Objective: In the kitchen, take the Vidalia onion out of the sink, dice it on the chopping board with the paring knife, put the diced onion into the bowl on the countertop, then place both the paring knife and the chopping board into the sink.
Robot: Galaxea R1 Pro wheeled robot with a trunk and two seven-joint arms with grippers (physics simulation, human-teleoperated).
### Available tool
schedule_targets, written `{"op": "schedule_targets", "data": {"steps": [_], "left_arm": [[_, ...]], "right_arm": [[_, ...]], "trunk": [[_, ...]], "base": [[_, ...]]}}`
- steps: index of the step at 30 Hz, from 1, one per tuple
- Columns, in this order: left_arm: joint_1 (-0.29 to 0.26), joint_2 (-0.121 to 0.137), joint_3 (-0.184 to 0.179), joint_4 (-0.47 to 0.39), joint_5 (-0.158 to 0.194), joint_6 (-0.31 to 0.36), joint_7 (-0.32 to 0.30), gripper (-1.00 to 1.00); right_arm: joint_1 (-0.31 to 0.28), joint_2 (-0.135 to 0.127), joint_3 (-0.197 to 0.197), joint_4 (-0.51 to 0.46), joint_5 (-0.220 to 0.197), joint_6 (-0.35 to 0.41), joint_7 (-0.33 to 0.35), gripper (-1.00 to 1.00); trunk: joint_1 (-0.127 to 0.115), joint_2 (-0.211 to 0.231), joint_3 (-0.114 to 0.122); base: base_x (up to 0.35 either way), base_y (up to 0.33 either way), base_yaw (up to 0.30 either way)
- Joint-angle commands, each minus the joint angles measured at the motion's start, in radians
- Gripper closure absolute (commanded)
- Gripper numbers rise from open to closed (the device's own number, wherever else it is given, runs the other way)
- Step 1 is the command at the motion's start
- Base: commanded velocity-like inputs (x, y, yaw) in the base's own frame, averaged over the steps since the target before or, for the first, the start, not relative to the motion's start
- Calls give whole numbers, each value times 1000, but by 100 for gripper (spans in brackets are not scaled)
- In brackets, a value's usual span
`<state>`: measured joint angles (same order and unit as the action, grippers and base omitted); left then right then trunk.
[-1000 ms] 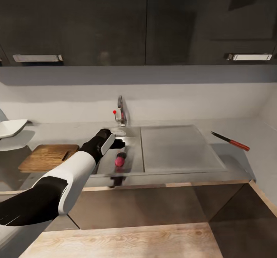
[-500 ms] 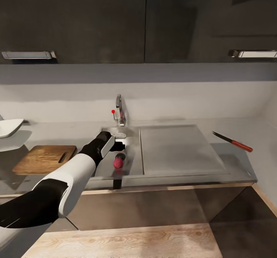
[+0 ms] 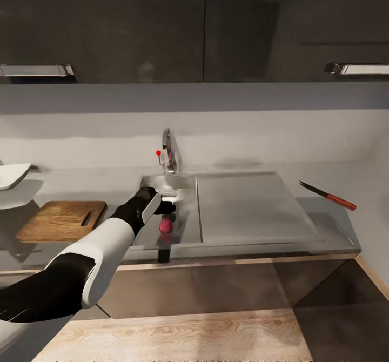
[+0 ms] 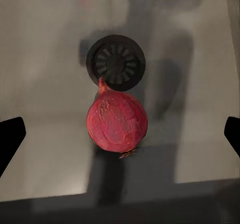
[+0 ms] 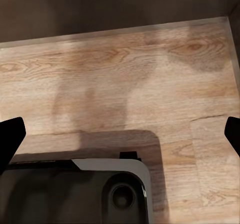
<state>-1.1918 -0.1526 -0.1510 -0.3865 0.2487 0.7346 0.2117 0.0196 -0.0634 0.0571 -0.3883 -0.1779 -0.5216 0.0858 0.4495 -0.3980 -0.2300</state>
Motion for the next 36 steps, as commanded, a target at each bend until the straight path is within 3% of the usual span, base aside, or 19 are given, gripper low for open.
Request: {"op": "schedule_targets", "data": {"steps": [1,36], "left_arm": [[5,1,-8,-1,11,3,8,-100],[57,4,-9,-2,10,-10,9,-100]], "right_arm": [[0,-1,6,-1,-11,-2,3,-100],[0,-1,6,-1,-11,-2,3,-100]], "trunk": [[1,-2,-3],[1,-2,-59]], "base": [[0,0,0],[52,0,0]]}}
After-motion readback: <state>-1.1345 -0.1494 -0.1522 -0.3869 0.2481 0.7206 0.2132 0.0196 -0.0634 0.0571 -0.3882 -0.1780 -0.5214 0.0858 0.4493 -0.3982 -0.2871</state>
